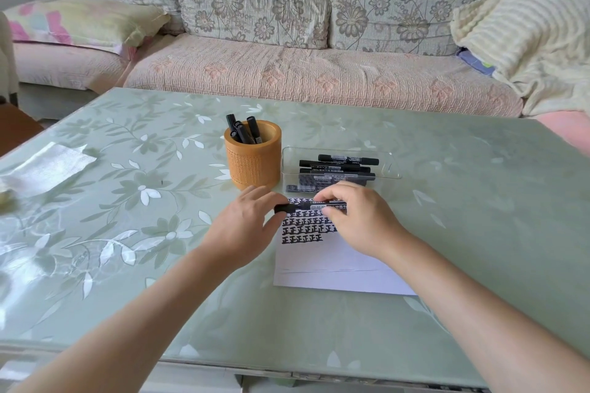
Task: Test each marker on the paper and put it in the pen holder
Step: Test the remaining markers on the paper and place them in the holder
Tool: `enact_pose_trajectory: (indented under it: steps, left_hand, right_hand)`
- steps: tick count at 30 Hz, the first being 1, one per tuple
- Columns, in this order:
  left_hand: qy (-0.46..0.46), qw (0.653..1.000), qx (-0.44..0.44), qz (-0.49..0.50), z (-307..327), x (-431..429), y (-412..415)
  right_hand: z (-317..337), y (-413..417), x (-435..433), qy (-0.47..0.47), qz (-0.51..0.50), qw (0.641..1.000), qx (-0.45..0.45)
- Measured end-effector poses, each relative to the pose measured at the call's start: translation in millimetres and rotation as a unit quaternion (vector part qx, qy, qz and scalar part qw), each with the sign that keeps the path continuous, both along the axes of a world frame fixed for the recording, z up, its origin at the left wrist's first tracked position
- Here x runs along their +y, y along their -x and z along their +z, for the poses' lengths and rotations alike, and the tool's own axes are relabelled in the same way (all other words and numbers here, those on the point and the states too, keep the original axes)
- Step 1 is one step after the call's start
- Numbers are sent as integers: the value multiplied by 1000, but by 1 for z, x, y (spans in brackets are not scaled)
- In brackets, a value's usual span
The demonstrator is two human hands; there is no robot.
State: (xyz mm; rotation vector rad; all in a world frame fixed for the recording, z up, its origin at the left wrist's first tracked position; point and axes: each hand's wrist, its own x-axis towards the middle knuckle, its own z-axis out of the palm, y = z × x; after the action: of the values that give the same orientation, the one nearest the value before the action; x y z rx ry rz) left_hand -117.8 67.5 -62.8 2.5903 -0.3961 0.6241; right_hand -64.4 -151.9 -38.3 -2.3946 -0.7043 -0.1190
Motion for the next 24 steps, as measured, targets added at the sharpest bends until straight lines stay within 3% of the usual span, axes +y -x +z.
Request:
enact_pose_trajectory:
  steps: [8, 11, 24]
  left_hand:
    - [-7, 999, 32, -37, 6, -2, 2]
    - [10, 999, 22, -42, 6, 1, 3]
    - [-37, 996, -14, -79, 20, 13, -3]
  right_hand:
    - [-4, 4, 8, -15, 22, 1000, 2]
    - [-4, 7, 11, 1, 17, 1000, -21]
    - [-1, 9, 24, 80, 78, 993, 27]
